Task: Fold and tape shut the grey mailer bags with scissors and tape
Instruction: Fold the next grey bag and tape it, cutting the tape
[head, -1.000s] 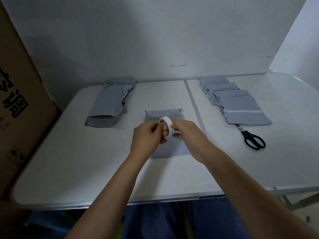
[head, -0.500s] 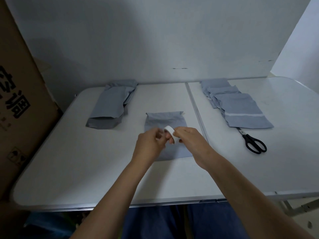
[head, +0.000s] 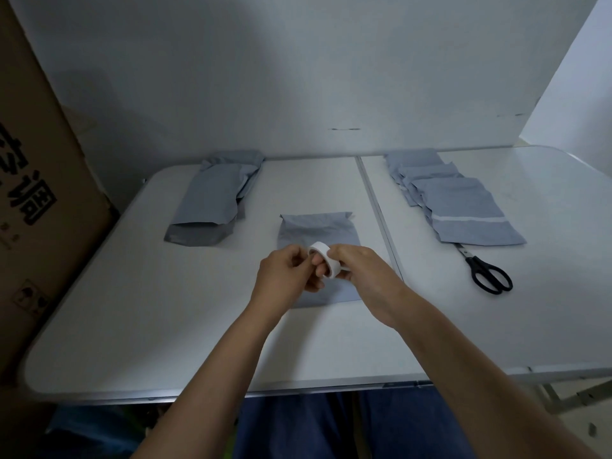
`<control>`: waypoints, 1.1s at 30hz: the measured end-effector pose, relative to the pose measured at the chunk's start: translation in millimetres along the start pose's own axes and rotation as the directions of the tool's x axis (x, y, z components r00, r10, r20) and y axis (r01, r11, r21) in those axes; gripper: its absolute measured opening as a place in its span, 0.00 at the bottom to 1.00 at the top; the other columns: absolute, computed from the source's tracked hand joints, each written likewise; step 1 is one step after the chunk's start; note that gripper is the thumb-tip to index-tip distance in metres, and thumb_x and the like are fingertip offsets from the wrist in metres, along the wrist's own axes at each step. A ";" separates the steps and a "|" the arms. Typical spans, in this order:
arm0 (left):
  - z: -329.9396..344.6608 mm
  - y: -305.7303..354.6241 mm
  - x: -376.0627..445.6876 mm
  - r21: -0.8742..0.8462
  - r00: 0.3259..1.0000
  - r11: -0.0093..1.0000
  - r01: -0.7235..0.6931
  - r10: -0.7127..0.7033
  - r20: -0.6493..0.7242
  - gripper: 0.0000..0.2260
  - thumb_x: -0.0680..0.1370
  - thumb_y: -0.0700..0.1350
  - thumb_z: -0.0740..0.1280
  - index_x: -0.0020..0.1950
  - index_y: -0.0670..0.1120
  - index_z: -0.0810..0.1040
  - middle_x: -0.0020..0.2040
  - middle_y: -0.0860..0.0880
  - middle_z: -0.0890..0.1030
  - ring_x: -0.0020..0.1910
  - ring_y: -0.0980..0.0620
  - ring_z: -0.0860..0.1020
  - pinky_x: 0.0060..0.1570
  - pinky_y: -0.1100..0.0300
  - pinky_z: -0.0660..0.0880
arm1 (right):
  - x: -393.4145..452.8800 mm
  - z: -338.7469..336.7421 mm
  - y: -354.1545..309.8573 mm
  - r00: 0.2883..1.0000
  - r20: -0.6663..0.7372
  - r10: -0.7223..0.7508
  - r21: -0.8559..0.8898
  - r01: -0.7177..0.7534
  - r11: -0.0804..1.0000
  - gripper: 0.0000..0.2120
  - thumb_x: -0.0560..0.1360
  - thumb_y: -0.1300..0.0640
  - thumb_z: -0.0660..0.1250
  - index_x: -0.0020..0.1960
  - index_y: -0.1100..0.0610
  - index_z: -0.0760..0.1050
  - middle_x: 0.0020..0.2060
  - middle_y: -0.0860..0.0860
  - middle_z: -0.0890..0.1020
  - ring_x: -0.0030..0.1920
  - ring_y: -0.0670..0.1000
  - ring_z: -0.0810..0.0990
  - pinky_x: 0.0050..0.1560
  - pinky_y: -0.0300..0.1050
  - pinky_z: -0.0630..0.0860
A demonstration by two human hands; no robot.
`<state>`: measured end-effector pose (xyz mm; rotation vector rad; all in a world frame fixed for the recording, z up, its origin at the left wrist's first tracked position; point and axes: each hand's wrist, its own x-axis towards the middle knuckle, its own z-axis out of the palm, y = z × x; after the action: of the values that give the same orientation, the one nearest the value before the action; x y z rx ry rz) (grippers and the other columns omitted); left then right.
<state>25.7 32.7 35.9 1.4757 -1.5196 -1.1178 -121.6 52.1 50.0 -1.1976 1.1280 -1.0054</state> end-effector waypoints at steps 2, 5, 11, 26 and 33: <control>-0.6 1.9 -0.4 -0.186 0.995 0.979 0.086 -0.076 0.059 0.15 0.79 0.48 0.66 0.42 0.37 0.78 0.36 0.44 0.83 0.34 0.49 0.82 0.48 0.51 0.81 | -1.3 0.3 2.2 1.000 0.014 -0.023 -0.017 0.023 1.000 0.12 0.79 0.59 0.58 0.46 0.56 0.80 0.41 0.50 0.82 0.48 0.48 0.78 0.62 0.48 0.71; -3.8 1.7 0.8 -0.256 0.984 0.954 0.153 -0.125 0.126 0.17 0.79 0.51 0.65 0.47 0.35 0.79 0.39 0.43 0.83 0.36 0.49 0.82 0.50 0.52 0.81 | -2.9 2.3 6.2 0.999 0.015 -0.051 -0.024 0.051 0.998 0.10 0.80 0.59 0.61 0.52 0.58 0.80 0.45 0.50 0.84 0.50 0.47 0.79 0.57 0.37 0.72; -7.0 0.1 0.7 0.079 0.996 0.996 -0.033 0.039 -0.083 0.09 0.79 0.48 0.65 0.57 0.53 0.81 0.45 0.55 0.83 0.45 0.56 0.81 0.54 0.57 0.77 | 2.0 -3.7 13.9 0.987 -0.080 -0.141 -0.205 0.122 0.971 0.07 0.79 0.58 0.64 0.49 0.51 0.80 0.42 0.48 0.85 0.50 0.45 0.81 0.58 0.38 0.72; -18.2 23.0 13.3 0.523 0.942 0.817 -0.241 0.326 -0.075 0.05 0.77 0.49 0.67 0.48 0.52 0.82 0.44 0.56 0.82 0.42 0.56 0.79 0.45 0.54 0.77 | 23.2 -13.6 -0.3 0.961 -0.106 -0.254 -0.487 0.172 0.856 0.10 0.72 0.57 0.72 0.51 0.50 0.78 0.48 0.44 0.81 0.50 0.43 0.80 0.52 0.32 0.72; -39.5 41.4 39.7 0.467 0.940 0.843 -0.269 0.335 -0.064 0.03 0.76 0.46 0.69 0.46 0.51 0.83 0.38 0.58 0.81 0.38 0.60 0.79 0.41 0.69 0.73 | 47.2 -18.6 -24.7 0.961 -0.060 -0.271 -0.510 0.204 0.836 0.20 0.69 0.51 0.75 0.59 0.49 0.75 0.53 0.44 0.82 0.54 0.43 0.80 0.60 0.45 0.75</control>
<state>44.5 -12.0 85.8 1.4976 -1.9140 -0.4724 -131.8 0.0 69.0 -1.7448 1.4228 -1.0195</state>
